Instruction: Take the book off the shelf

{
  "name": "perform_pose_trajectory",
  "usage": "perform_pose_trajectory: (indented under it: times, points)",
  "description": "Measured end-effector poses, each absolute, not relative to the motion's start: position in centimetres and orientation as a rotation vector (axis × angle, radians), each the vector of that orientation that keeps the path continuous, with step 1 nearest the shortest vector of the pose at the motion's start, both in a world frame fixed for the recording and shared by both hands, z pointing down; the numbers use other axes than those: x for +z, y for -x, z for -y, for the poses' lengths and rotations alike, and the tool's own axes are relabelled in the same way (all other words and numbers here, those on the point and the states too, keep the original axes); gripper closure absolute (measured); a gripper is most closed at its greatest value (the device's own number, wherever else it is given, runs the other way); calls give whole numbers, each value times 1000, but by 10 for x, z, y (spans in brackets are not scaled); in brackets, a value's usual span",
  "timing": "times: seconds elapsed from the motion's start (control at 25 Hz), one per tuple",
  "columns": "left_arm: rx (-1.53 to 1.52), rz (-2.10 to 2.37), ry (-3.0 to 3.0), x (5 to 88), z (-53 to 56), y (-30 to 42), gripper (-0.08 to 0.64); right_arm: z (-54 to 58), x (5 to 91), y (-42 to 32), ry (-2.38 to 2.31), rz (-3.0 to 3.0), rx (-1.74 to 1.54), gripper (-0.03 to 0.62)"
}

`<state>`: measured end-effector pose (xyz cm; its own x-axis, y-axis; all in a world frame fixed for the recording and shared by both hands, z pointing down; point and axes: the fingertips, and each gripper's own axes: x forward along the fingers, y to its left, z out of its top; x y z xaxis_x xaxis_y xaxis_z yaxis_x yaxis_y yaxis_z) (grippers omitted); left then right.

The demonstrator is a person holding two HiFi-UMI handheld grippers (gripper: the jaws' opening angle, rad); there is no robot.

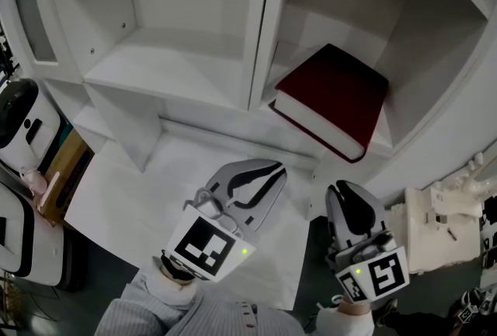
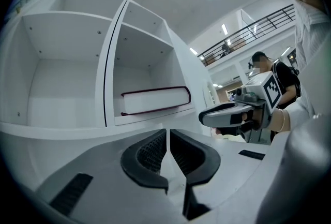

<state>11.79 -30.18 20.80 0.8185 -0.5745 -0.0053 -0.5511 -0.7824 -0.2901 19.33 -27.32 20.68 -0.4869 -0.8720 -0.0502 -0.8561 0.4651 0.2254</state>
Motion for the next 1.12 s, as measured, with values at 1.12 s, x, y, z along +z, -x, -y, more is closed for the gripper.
perform_pose_trajectory:
  times: [1.12]
  points:
    - [-344, -825, 2310, 181, 308, -130, 330, 272, 162, -203, -1568, 2287, -817, 380]
